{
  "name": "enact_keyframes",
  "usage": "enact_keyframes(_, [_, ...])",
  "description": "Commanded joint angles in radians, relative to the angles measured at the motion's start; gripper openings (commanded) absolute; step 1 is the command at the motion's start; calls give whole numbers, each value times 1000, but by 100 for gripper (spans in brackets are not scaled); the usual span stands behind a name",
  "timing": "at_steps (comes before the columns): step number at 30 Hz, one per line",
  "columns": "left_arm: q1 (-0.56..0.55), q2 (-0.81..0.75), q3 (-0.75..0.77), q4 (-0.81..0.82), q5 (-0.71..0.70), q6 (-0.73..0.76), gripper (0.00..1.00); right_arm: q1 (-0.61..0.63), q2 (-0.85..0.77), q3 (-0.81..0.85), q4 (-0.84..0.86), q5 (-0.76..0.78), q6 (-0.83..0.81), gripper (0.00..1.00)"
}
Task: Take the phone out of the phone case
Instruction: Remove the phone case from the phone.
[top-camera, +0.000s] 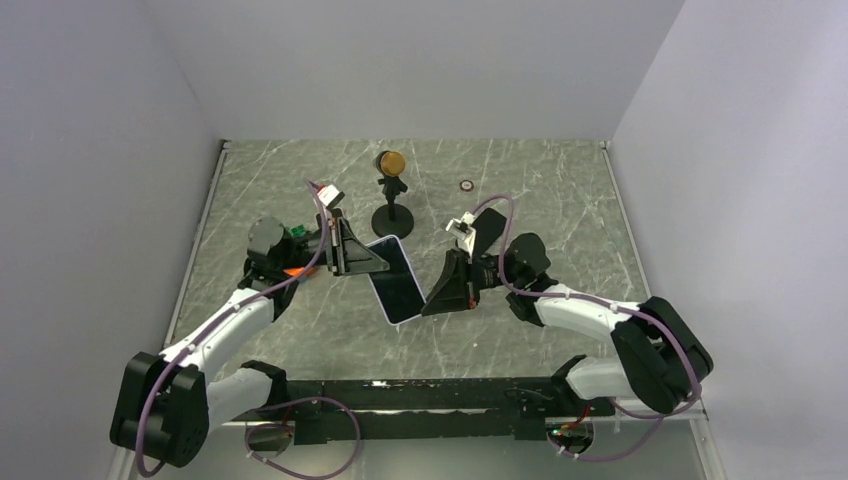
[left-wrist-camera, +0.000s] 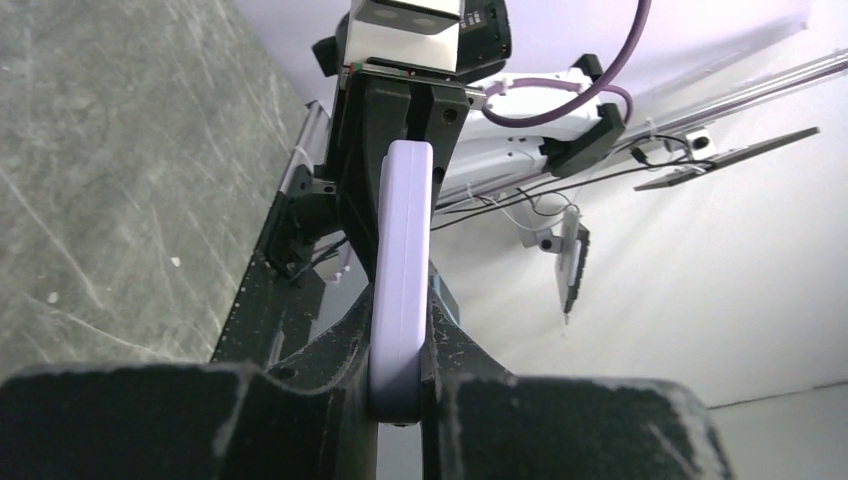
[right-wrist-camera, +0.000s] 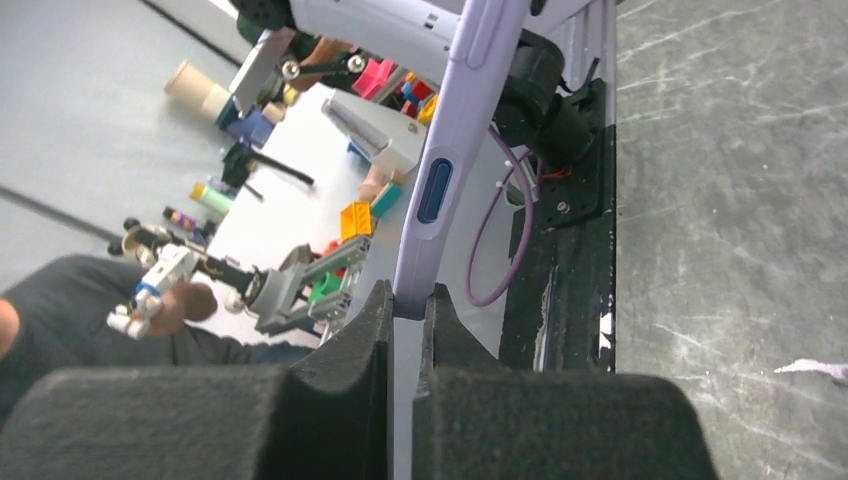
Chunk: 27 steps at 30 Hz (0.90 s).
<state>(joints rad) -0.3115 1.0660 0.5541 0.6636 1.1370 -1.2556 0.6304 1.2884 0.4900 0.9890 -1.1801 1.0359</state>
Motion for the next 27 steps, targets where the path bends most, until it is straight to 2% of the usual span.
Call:
enact_keyframes(1, [-8,29,-16,355,12,-339,0,25,55,44,282,-79,-74,0])
enact_keyframes(7, [-7,150,-88,743,-63,-691,0,57,154,166,305,-137,-145,0])
enact_keyframes(10, [-6,191,-107,877,-97,-798,0,66,175,226,226,-130,-218,0])
enact_keyframes(12, [-7,174,-113,847,-103,-783,0,68,162,259,70,-85,-330,0])
enact_keyframes(13, [-8,153,-116,781,-105,-757,0,70,147,276,-36,-53,-412,0])
enact_keyframes(17, [-8,68,-113,561,-111,-636,0,122,87,397,-538,139,-805,0])
enact_keyframes(21, [-8,27,-106,483,-119,-600,0,173,34,439,-704,418,-942,0])
enact_keyframes(23, [-7,20,-114,493,-138,-616,0,220,-15,422,-747,749,-960,0])
enact_keyframes(25, [-8,2,-137,503,-187,-626,0,329,-53,423,-819,1258,-985,0])
enact_keyframes(26, [-8,-10,-146,491,-211,-617,0,365,-65,416,-830,1413,-982,0])
enact_keyframes(27, [-7,-24,-151,469,-229,-598,0,383,-73,416,-848,1487,-951,0])
